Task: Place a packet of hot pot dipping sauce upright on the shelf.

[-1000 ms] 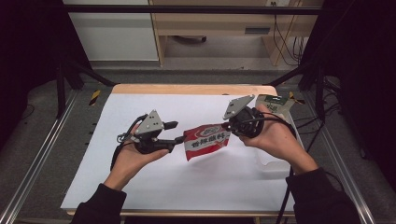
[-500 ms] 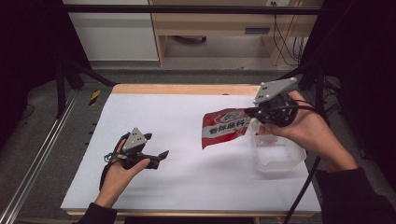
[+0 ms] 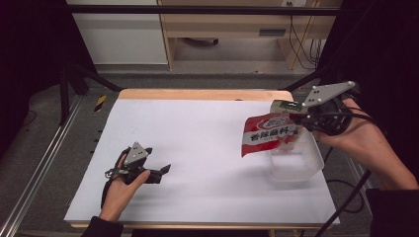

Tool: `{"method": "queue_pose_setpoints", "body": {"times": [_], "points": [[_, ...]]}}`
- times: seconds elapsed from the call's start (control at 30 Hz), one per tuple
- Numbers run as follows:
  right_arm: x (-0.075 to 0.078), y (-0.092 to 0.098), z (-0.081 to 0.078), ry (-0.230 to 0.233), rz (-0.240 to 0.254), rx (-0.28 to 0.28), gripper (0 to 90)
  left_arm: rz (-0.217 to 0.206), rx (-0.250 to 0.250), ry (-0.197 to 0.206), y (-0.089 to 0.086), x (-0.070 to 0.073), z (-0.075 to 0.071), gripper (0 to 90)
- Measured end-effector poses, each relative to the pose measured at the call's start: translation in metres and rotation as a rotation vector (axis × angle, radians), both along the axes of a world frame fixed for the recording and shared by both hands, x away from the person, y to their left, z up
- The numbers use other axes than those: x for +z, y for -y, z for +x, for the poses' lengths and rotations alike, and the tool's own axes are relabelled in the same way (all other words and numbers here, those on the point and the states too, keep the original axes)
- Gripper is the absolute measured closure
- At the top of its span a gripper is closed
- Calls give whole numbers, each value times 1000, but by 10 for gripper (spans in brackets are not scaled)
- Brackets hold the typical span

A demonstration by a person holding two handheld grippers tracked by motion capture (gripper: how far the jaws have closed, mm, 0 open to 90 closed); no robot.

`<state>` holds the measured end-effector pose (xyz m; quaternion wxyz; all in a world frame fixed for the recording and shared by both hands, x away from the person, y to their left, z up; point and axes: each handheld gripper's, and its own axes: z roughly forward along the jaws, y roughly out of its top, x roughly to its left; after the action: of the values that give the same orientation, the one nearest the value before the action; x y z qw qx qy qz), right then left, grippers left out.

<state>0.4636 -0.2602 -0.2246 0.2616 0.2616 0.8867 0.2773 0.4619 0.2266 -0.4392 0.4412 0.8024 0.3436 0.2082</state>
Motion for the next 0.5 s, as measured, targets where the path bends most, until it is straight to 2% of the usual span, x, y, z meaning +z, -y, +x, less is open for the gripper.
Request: {"method": "queue_pose_setpoints", "body": {"times": [0.1,0.23,0.5], "points": [[-2,11,-4,-11,-2,-38,900,11,4,-6,-4,-2,-1,80],[-3,26,-7,-27,9,-99,900,-2,26,-9,-10,-2,0,80],[-12,47,-9,-57,-2,-205,900,7,22,-11,-11,-4,0,87]]}}
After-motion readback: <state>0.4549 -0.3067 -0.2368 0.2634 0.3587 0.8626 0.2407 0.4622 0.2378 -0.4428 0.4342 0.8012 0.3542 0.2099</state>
